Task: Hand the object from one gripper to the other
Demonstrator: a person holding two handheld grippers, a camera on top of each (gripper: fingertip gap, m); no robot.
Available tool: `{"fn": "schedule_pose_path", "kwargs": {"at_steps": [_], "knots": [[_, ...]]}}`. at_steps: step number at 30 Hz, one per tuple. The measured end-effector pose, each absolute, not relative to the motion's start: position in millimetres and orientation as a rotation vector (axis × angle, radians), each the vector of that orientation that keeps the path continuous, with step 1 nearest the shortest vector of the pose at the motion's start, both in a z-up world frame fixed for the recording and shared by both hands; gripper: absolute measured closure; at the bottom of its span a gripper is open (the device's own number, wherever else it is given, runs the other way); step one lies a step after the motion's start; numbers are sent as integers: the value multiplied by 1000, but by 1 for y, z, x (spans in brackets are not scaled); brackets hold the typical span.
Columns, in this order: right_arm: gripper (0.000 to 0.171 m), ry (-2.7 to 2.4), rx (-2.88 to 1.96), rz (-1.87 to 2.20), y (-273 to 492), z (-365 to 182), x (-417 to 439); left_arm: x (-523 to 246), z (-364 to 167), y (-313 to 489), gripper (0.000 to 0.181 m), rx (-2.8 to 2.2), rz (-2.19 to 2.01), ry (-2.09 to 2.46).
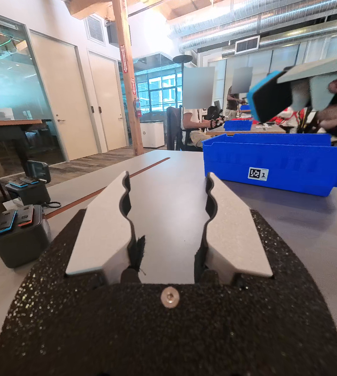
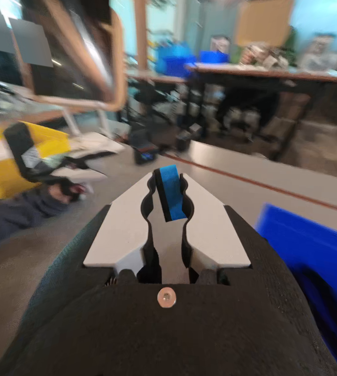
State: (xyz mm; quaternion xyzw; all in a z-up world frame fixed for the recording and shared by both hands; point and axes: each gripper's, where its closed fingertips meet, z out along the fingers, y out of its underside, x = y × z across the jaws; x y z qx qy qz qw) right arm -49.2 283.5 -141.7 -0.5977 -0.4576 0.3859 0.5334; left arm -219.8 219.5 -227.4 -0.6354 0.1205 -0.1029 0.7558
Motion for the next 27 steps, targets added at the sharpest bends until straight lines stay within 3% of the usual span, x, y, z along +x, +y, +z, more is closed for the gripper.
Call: {"fn": "schedule_pose_path", "kwargs": {"at_steps": [1,6,12,16,17,19,22,27], "knots": [[150,-1042,-1536,803,302,-147,-19,-219,-228,220,110,-1390,-220,270],[149,-980,-2211,439,359,-242,103,-214,-234,224,113,-1431,-211,298],[149,-888,-2373,1179,365,-275,68,-214,-234,224,116,-1432,-214,302],[147,-912,-2562,1039,366,-314,76,-216,-232,223,118,-1420,-233,288],[142,-915,-2558,1019,367,-316,75,-216,-232,223,118,-1419,-238,283],[107,-926,-2580,809,375,-323,87,-217,-231,223,118,-1417,-247,275],[87,-905,-2526,458,392,-310,109,-219,-231,223,118,-1416,-251,266],[88,-820,-1986,385,387,-193,67,-225,-229,224,116,-1410,-248,223]]}}
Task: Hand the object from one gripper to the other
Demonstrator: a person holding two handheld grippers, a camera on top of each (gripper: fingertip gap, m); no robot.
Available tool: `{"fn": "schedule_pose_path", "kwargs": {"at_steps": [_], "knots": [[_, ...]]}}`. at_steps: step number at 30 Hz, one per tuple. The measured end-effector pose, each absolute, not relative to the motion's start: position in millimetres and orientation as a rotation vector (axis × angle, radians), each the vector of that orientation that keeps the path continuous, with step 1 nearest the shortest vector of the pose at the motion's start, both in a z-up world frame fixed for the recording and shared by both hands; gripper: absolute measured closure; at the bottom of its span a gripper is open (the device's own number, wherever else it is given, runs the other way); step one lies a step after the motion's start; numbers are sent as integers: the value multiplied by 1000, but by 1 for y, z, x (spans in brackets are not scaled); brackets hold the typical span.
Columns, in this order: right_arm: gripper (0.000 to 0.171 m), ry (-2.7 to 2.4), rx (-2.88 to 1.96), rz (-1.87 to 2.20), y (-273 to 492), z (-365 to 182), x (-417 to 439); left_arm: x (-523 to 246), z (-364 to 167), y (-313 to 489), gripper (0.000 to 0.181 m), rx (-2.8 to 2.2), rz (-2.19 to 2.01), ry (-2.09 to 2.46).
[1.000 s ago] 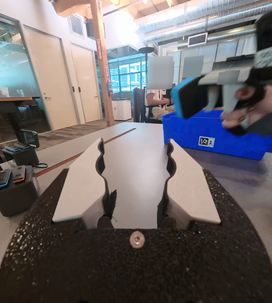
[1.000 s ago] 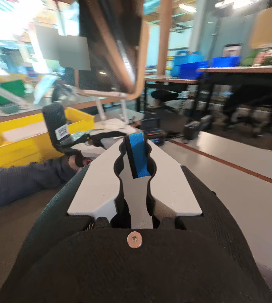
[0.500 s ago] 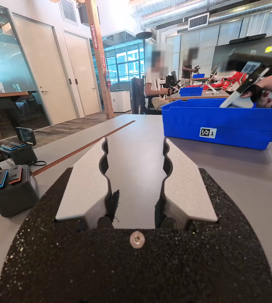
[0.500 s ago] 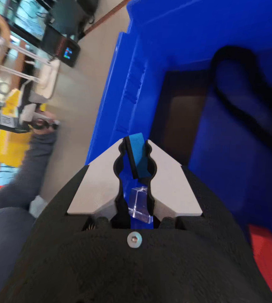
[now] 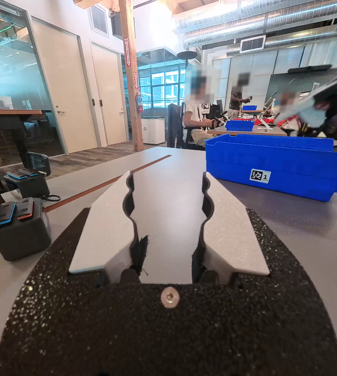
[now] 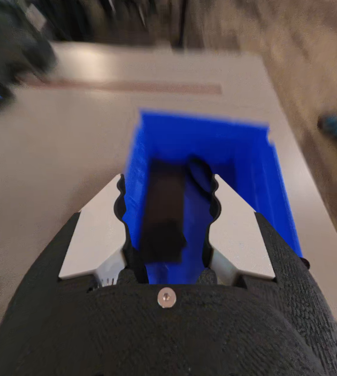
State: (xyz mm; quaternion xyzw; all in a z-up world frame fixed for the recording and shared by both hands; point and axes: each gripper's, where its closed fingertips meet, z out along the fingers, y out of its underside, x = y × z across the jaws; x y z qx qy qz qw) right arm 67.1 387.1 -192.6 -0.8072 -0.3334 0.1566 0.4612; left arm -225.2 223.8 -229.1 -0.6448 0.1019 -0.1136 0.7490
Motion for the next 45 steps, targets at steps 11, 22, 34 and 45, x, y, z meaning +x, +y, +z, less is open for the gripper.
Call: {"fn": "schedule_pose_path", "kwargs": {"at_steps": [11,22,34,45], "knots": [[94,-765,-1267,709,334,-204,-160,-248,-233,228,95,-1438,41,151],[101,-758,-1126,683,339,-217,-182,-247,-235,233,72,-1458,-4,153],[107,-786,-1096,743,332,-217,-184,-233,-172,181,63,-1578,297,-37],[113,-773,-1112,810,333,-216,-187,-318,-187,-48,102,-1872,352,-668]]}}
